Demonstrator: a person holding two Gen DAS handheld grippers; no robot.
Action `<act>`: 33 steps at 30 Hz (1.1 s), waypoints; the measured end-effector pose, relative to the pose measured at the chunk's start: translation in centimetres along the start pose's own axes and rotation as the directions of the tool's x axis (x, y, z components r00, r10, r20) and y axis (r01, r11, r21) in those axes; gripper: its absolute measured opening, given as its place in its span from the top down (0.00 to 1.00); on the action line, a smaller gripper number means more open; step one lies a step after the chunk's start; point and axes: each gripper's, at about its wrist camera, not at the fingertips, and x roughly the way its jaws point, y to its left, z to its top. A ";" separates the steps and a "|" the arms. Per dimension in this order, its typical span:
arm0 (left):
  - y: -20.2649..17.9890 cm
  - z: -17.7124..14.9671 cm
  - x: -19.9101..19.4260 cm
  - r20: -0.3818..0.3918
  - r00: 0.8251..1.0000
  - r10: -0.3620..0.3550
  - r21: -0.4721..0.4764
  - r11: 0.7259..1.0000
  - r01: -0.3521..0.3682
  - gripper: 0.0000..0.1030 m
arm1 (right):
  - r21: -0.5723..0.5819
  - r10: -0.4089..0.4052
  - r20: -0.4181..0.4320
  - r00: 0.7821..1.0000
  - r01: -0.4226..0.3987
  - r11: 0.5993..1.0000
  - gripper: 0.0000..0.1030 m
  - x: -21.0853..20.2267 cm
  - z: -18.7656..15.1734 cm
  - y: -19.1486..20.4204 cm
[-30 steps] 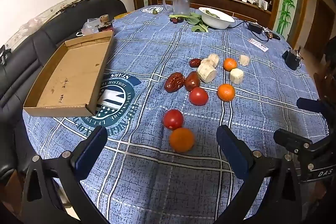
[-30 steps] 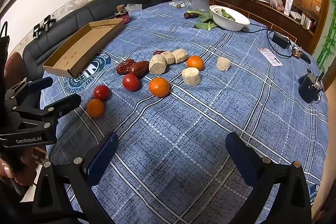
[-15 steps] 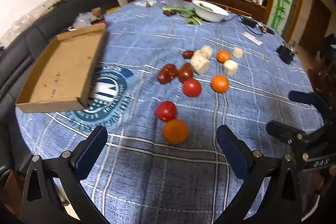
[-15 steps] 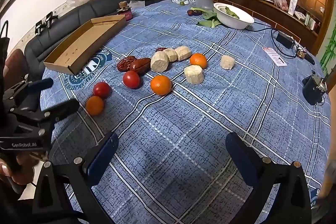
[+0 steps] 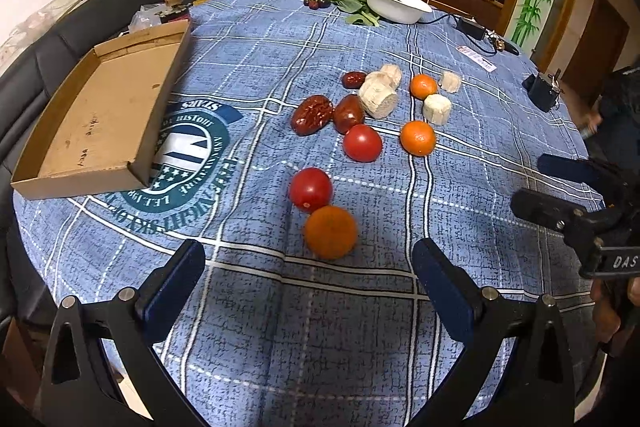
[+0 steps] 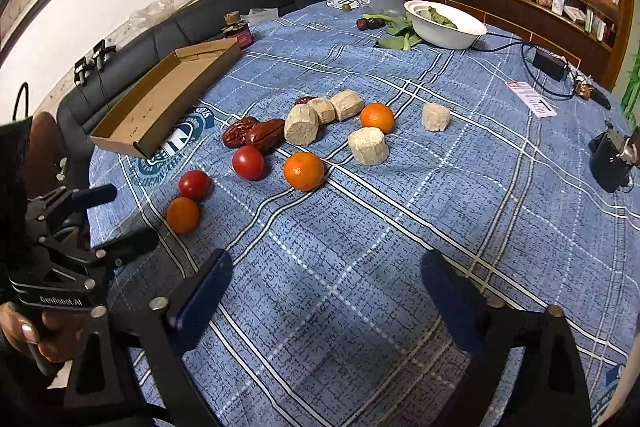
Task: Organize fruits
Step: 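Grasp an orange with the left gripper while the right gripper grasps another orange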
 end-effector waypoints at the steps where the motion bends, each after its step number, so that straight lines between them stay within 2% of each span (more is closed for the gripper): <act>1: -0.1 0.1 0.1 -0.001 1.000 0.003 0.003 1.000 -0.003 0.00 | -0.002 0.008 -0.003 1.000 -0.008 1.000 0.16 0.3 0.2 0.0; 6: 0.1 0.4 0.9 -0.012 1.000 -0.003 0.009 1.000 0.003 0.06 | -0.033 0.031 -0.025 0.999 -0.032 0.999 0.30 1.8 1.3 1.0; 8: 0.2 0.5 1.2 -0.014 1.000 -0.021 0.006 1.000 0.021 0.16 | -0.048 0.035 -0.033 0.999 -0.037 0.998 0.34 2.5 1.7 1.6; 10: 0.2 0.5 1.6 -0.026 0.999 -0.037 0.010 0.999 0.037 0.20 | -0.068 0.041 -0.040 0.998 -0.044 0.997 0.39 3.3 2.3 2.2; 15: 0.1 0.5 2.7 -0.051 0.997 -0.049 0.026 0.998 0.050 0.21 | -0.084 0.040 -0.052 0.998 -0.045 0.995 0.41 5.4 3.6 2.7; 21: 0.2 0.7 4.3 -0.090 0.995 -0.040 0.032 0.999 0.043 0.22 | -0.094 0.026 -0.083 0.996 -0.033 0.995 0.49 8.6 4.9 2.6; 22: 0.2 0.7 4.6 -0.098 0.994 -0.039 0.033 0.999 0.042 0.29 | -0.097 0.017 -0.090 0.996 -0.026 0.995 0.52 9.0 5.0 2.5; 25: -0.1 0.7 4.9 -0.095 0.995 -0.011 0.056 0.998 0.016 0.40 | -0.103 -0.005 -0.090 0.996 -0.005 0.995 0.60 9.9 5.3 2.3; 26: -0.2 0.8 4.8 -0.090 0.996 -0.008 0.064 0.998 0.013 0.46 | -0.104 -0.006 -0.083 0.997 -0.003 0.995 0.66 9.9 5.3 2.3; 27: -0.2 0.9 4.8 -0.088 0.996 -0.015 0.066 0.998 0.021 0.50 | -0.102 -0.010 -0.083 0.997 0.001 0.995 0.66 9.9 5.4 2.2; 28: -0.2 0.9 4.7 -0.085 0.996 -0.017 0.065 0.998 0.023 0.62 | -0.097 -0.005 -0.083 0.997 -0.003 0.995 0.67 9.9 5.4 2.1; 29: -0.2 0.9 4.6 -0.083 0.996 -0.018 0.064 0.998 0.024 0.70 | -0.088 0.000 -0.084 0.996 -0.008 0.996 0.67 9.8 5.4 1.9; 33: 0.5 0.9 4.3 -0.089 0.995 -0.051 0.036 0.998 0.055 0.70 | -0.065 0.026 -0.077 0.997 -0.031 0.997 0.67 8.7 4.7 1.8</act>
